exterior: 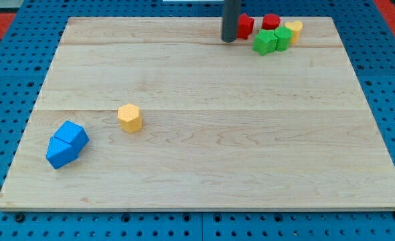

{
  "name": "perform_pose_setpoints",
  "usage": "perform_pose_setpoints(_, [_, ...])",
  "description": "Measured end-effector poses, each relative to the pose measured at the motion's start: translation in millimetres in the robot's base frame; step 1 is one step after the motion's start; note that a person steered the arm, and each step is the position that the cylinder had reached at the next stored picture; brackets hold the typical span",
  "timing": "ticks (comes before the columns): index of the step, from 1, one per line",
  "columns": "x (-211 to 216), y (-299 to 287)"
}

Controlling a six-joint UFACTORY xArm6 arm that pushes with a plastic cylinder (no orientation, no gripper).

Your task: Move the red star to the left of the red circle

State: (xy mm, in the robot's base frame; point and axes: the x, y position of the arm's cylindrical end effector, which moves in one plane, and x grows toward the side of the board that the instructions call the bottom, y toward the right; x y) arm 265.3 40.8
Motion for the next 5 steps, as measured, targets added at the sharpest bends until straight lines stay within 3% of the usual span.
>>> perform_pose_setpoints(1, [-2,-46])
perform_pose_setpoints(2, [-39,-51])
perform_pose_setpoints(5, [-43,27])
